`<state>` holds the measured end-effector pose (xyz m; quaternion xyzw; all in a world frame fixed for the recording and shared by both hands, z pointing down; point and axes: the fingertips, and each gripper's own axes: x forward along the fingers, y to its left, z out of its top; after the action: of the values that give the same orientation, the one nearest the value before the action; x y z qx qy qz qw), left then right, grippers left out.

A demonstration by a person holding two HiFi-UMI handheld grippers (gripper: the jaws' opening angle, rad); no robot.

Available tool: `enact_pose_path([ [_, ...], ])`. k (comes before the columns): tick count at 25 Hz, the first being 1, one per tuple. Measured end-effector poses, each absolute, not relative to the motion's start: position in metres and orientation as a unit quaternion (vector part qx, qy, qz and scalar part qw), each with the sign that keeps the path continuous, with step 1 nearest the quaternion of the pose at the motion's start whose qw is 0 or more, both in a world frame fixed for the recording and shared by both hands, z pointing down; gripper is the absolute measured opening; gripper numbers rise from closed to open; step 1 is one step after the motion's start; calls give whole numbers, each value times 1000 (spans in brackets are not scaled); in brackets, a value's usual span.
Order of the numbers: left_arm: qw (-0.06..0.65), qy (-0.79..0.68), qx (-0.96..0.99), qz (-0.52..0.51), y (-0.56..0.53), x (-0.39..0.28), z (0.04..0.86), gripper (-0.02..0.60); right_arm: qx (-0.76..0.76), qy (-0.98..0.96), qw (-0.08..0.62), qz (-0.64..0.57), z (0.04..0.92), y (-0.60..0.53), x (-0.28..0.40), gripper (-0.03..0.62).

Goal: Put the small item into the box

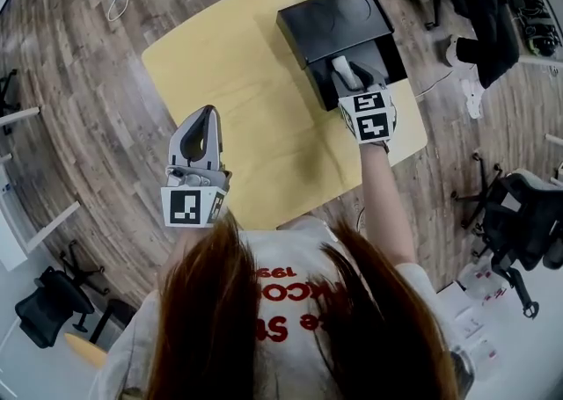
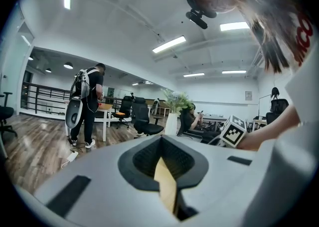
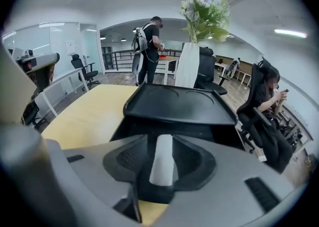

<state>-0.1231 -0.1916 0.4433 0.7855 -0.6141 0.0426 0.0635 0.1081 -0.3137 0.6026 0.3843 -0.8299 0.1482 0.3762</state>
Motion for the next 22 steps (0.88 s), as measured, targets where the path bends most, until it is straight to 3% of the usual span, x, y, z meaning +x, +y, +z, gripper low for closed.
enact_pose_path([
  [6, 67, -612, 787, 35, -200, -116, 434, 6, 444, -849, 253, 131, 537, -317, 123, 17],
  [12, 39, -595, 802, 28, -201, -108, 415, 8, 482, -854, 152, 124, 468, -293, 138, 6],
  [22, 7, -565, 825, 16, -189, -102, 378, 6, 521, -844, 77, 101, 396, -224, 151, 6],
])
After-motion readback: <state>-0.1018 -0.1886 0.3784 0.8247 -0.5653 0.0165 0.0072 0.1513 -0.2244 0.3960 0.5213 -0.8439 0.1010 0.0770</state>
